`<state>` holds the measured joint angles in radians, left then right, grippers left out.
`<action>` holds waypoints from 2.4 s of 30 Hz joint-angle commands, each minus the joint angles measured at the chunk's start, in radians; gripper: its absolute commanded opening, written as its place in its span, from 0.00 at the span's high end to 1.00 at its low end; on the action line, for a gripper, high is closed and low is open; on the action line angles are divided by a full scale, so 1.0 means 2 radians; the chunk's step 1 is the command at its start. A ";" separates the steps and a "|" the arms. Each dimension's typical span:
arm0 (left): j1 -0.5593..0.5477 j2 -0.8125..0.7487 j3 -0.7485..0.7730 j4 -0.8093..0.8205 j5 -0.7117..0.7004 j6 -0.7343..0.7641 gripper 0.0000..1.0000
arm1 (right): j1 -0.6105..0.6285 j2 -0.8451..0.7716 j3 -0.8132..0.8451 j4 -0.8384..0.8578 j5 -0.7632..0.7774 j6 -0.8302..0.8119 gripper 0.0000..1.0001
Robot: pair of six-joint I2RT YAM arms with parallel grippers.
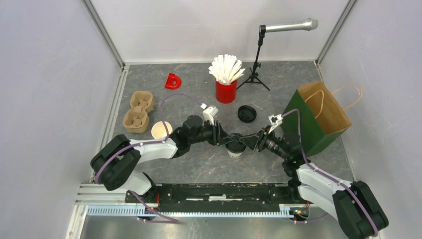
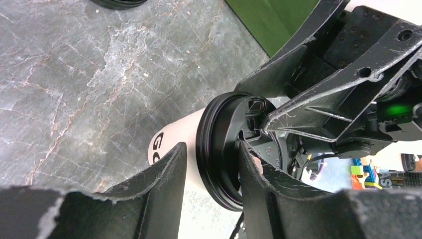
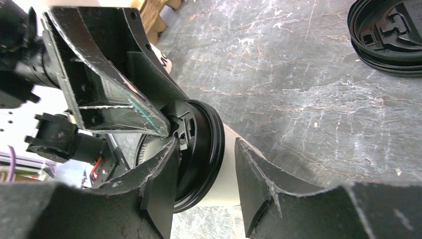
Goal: Pack the takeout coffee
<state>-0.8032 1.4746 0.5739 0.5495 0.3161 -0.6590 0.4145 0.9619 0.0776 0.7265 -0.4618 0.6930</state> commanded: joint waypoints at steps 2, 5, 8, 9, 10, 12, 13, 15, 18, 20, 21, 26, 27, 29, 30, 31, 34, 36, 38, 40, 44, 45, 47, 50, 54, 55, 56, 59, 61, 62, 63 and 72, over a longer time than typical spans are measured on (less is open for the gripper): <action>0.001 -0.010 0.026 -0.175 -0.008 0.017 0.50 | -0.003 -0.001 0.049 -0.201 0.018 -0.086 0.47; 0.001 -0.014 0.048 -0.186 0.006 0.006 0.49 | -0.002 0.009 0.102 -0.239 0.016 -0.118 0.39; 0.001 -0.020 0.054 -0.185 0.010 -0.005 0.48 | -0.003 0.015 0.140 -0.264 0.003 -0.135 0.35; 0.001 -0.023 0.055 -0.186 0.011 -0.008 0.48 | -0.002 0.017 0.152 -0.278 0.001 -0.143 0.34; 0.001 -0.027 0.056 -0.186 0.011 -0.013 0.48 | -0.002 0.017 0.167 -0.292 0.001 -0.152 0.33; 0.001 -0.038 0.055 -0.187 0.011 -0.021 0.46 | -0.002 0.014 0.186 -0.319 0.008 -0.166 0.31; 0.001 -0.044 0.055 -0.187 0.011 -0.025 0.46 | -0.002 0.012 0.196 -0.329 0.011 -0.173 0.30; 0.001 -0.052 0.054 -0.185 0.016 -0.036 0.44 | -0.002 0.012 0.214 -0.353 0.010 -0.184 0.29; 0.001 -0.061 0.053 -0.179 0.025 -0.055 0.39 | -0.001 0.013 0.238 -0.390 0.009 -0.199 0.29; 0.001 -0.064 0.052 -0.175 0.029 -0.060 0.38 | -0.002 0.009 0.249 -0.409 0.014 -0.206 0.31; 0.001 -0.068 0.052 -0.175 0.029 -0.061 0.37 | -0.002 0.003 0.253 -0.416 0.016 -0.208 0.33; 0.001 -0.091 0.049 -0.197 0.002 -0.052 0.37 | 0.016 -0.027 0.260 -0.421 0.015 -0.195 0.48; 0.001 -0.096 0.049 -0.204 -0.009 -0.048 0.38 | 0.025 -0.031 0.259 -0.418 0.017 -0.189 0.50; 0.003 -0.098 0.049 -0.214 -0.026 -0.041 0.39 | 0.044 -0.035 0.257 -0.409 0.023 -0.178 0.53; 0.004 -0.096 0.049 -0.216 -0.030 -0.038 0.40 | 0.055 -0.034 0.256 -0.405 0.027 -0.173 0.55; 0.004 -0.094 0.050 -0.216 -0.031 -0.036 0.41 | 0.064 -0.032 0.254 -0.400 0.030 -0.168 0.55; 0.004 -0.077 0.054 -0.213 -0.032 -0.031 0.43 | 0.095 -0.022 0.246 -0.382 0.041 -0.156 0.56; 0.005 -0.064 0.053 -0.205 -0.023 -0.030 0.44 | 0.108 -0.014 0.242 -0.373 0.049 -0.151 0.56; 0.005 -0.053 0.049 -0.201 -0.021 -0.032 0.47 | 0.113 -0.005 0.228 -0.367 0.062 -0.148 0.58; 0.005 -0.045 0.048 -0.226 -0.042 -0.034 0.51 | 0.114 -0.006 0.200 -0.350 0.080 -0.143 0.59; 0.001 -0.051 0.015 -0.248 -0.087 -0.044 0.56 | 0.114 -0.019 0.113 -0.305 0.110 -0.133 0.61; 0.001 -0.053 0.001 -0.238 -0.088 -0.051 0.57 | 0.114 -0.018 0.094 -0.298 0.115 -0.134 0.61; 0.001 -0.051 -0.014 -0.224 -0.085 -0.057 0.58 | 0.114 -0.013 0.080 -0.295 0.120 -0.136 0.61; 0.001 -0.063 -0.011 -0.214 -0.066 -0.059 0.58 | 0.114 -0.020 0.094 -0.307 0.118 -0.142 0.60; 0.005 -0.115 0.059 -0.269 -0.065 -0.028 0.52 | 0.114 -0.017 0.181 -0.355 0.091 -0.165 0.54; 0.009 -0.126 0.090 -0.293 -0.064 -0.014 0.47 | 0.114 -0.012 0.218 -0.373 0.076 -0.173 0.52; 0.015 -0.133 0.121 -0.326 -0.067 -0.001 0.44 | 0.114 -0.007 0.254 -0.392 0.069 -0.182 0.49; 0.020 -0.148 0.240 -0.449 -0.107 0.046 0.34 | 0.116 -0.003 0.324 -0.437 0.067 -0.214 0.35; 0.021 -0.160 0.296 -0.501 -0.127 0.070 0.29 | 0.119 -0.005 0.344 -0.456 0.082 -0.231 0.24; 0.021 -0.169 0.316 -0.519 -0.135 0.076 0.20 | 0.121 -0.002 0.352 -0.470 0.087 -0.241 0.20; 0.022 -0.180 0.327 -0.531 -0.141 0.081 0.10 | 0.124 0.003 0.361 -0.483 0.096 -0.250 0.16; 0.021 -0.337 0.228 -0.568 -0.193 0.118 0.00 | 0.205 0.069 0.411 -0.575 0.225 -0.300 0.02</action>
<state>-0.7624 0.8906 1.1408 -0.4580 0.0151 -0.5133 0.7704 1.0527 0.8433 -0.3180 -0.1547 0.1566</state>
